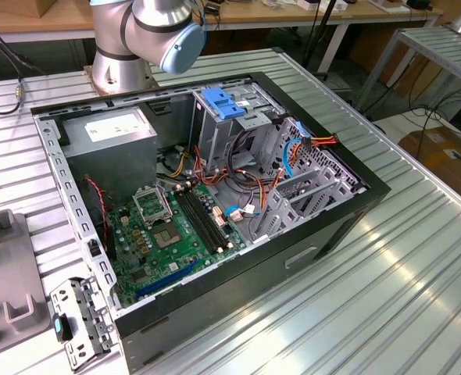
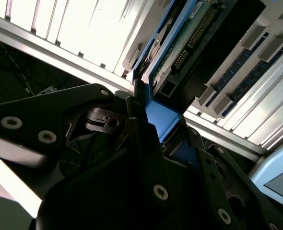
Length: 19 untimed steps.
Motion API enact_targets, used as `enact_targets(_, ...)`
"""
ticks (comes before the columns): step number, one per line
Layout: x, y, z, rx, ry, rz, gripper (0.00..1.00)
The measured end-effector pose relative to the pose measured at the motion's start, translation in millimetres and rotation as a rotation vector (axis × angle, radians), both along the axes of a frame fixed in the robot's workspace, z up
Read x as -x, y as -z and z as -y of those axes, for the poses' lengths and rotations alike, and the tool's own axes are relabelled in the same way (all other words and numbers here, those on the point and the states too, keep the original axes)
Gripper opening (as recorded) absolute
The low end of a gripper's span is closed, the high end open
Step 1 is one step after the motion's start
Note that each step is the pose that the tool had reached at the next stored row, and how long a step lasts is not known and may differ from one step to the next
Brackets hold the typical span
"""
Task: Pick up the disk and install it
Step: 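Pick up the disk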
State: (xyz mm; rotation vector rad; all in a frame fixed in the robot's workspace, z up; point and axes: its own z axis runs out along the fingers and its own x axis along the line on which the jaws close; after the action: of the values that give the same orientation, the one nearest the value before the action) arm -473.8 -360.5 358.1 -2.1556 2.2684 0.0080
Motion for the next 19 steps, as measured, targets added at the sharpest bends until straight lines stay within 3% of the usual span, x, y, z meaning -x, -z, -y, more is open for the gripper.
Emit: enact_targets(19, 0.0, -9.9, 0.0, 0.0, 0.0, 0.0001, 0.37)
